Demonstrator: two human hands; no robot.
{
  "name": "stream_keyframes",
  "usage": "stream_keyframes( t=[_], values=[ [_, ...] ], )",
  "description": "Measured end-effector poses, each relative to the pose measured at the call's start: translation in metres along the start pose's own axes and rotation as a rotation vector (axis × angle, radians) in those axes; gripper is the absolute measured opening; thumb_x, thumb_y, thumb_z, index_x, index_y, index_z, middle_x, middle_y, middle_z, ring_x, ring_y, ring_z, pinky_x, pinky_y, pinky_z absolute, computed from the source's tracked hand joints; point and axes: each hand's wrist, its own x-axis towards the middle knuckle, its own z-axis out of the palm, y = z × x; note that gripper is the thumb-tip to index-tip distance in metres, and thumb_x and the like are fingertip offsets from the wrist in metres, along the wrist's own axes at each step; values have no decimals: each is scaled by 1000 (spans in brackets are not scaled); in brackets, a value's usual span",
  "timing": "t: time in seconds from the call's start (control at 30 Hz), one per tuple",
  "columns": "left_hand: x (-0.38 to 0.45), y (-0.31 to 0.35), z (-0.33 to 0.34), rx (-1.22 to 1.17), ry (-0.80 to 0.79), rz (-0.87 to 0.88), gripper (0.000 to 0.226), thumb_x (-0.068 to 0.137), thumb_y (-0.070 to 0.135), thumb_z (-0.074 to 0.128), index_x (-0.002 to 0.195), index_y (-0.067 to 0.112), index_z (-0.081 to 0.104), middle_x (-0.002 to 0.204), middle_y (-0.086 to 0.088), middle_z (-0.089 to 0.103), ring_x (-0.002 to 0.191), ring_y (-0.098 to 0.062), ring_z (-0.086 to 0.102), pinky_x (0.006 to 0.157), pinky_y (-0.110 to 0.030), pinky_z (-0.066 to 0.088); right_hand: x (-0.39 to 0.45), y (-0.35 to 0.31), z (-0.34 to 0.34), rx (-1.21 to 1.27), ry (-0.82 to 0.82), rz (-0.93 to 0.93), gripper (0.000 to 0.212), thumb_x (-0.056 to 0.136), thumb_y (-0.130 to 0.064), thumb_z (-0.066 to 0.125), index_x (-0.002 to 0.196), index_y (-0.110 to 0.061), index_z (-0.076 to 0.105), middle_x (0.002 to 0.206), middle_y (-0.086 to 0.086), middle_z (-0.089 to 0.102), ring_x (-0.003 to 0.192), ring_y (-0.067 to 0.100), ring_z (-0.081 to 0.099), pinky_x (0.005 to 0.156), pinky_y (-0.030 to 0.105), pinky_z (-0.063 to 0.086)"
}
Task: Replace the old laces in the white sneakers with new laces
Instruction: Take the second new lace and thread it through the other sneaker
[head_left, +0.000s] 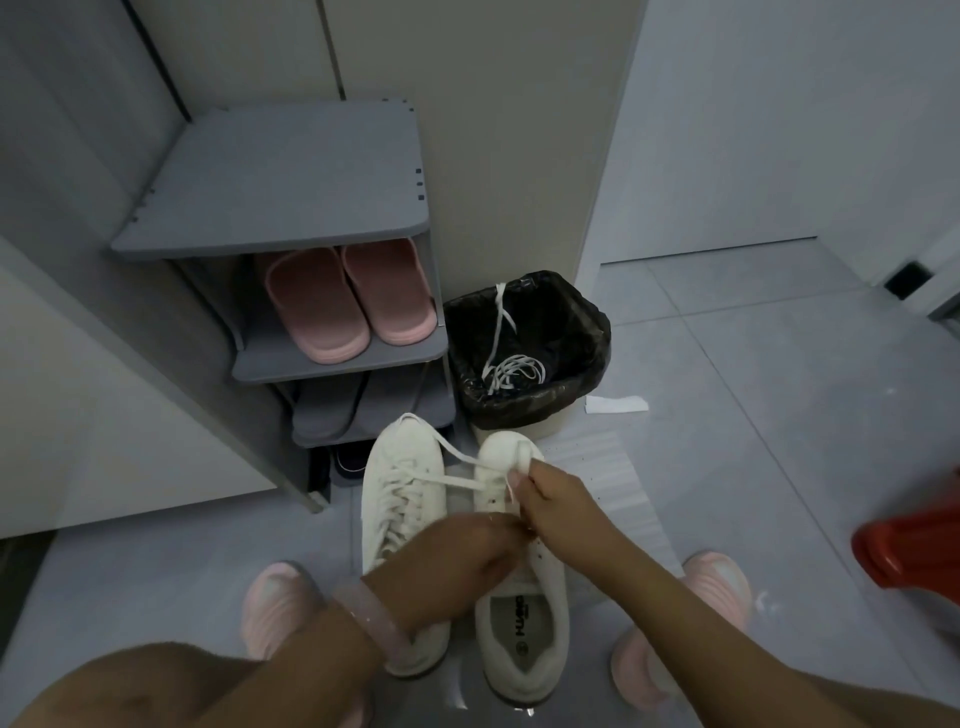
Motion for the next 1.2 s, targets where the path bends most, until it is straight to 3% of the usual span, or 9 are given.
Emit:
stream_keyframes(
  t=[0.2, 0.47, 0.57, 0.63, 0.7, 0.77, 0.83, 1.0, 1.2],
  values=[
    [7, -7, 31, -43, -8, -19, 39, 99, 23, 33, 134, 12, 44, 137, -7, 45, 122, -21, 46, 102, -24, 35, -9, -27, 4, 203, 9, -10, 32, 99, -23, 40, 68, -24, 49, 63, -7, 48, 59, 5, 45, 59, 18, 37],
    [19, -9, 45, 49, -204, -120, 52, 102, 18, 27, 148, 16, 3, 157, 0, -4, 146, -13, -1, 115, -22, -1, -36, -110, -67, 563, 235, -433, 30, 95, -30, 39, 71, -20, 54, 52, -15, 48, 51, -2, 42, 52, 11, 39],
    [22, -4, 30, -263, -7, -206, 46, 96, 18, 44, 141, 15, 36, 147, 1, 36, 134, -6, 33, 110, -17, 21, -33, -106, -83, 687, 164, -404, 31, 91, -33, 41, 66, -26, 57, 51, -11, 42, 50, 5, 37, 50, 14, 34],
    [26, 0, 15, -518, 336, -331, 28, 89, 17, 57, 117, 17, 55, 103, 7, 66, 94, 3, 58, 83, -14, 44, -31, -99, -85, 665, 39, -342, 32, 89, -33, 41, 63, -26, 58, 51, -9, 41, 48, 6, 35, 48, 15, 32],
    [32, 3, 3, -627, 527, -350, 38, 84, 15, 64, 116, 25, 47, 74, 9, 61, 69, 1, 56, 65, -12, 45, -34, -96, -86, 629, -154, -311, 32, 87, -34, 45, 60, -27, 60, 49, -9, 43, 45, 6, 35, 47, 16, 31],
    [35, 9, -5, -621, 430, -303, 46, 83, 9, 63, 118, 33, 44, 78, 9, 59, 70, -3, 53, 70, -19, 47, -40, -96, -89, 620, -435, -305, 28, 83, -34, 50, 59, -28, 62, 48, -10, 49, 43, 3, 34, 45, 17, 27],
    [34, 12, -9, -464, 316, -266, 26, 86, 3, 56, 101, 23, 60, 88, -2, 66, 76, -9, 53, 73, -20, 44, -41, -92, -95, 540, -623, -236, 25, 81, -32, 51, 60, -26, 64, 49, -11, 51, 43, 2, 34, 45, 16, 26],
    [32, -5, -20, -215, 558, -153, 14, 79, 10, 57, 80, 9, 71, 72, -3, 68, 68, -13, 58, 65, -22, 40, -10, -40, -80, -529, -393, -42, 19, 90, -21, 51, 77, -8, 53, 77, 5, 55, 68, 13, 46, 61, 29, 37],
    [26, -10, -20, -189, 533, 13, 22, 76, 22, 54, 84, 11, 72, 77, -3, 71, 84, -10, 54, 66, -11, 36, -1, -11, -18, -328, -216, -54, 22, 87, -15, 55, 106, -16, 45, 89, 4, 57, 82, 21, 55, 62, 26, 38]
  ],
)
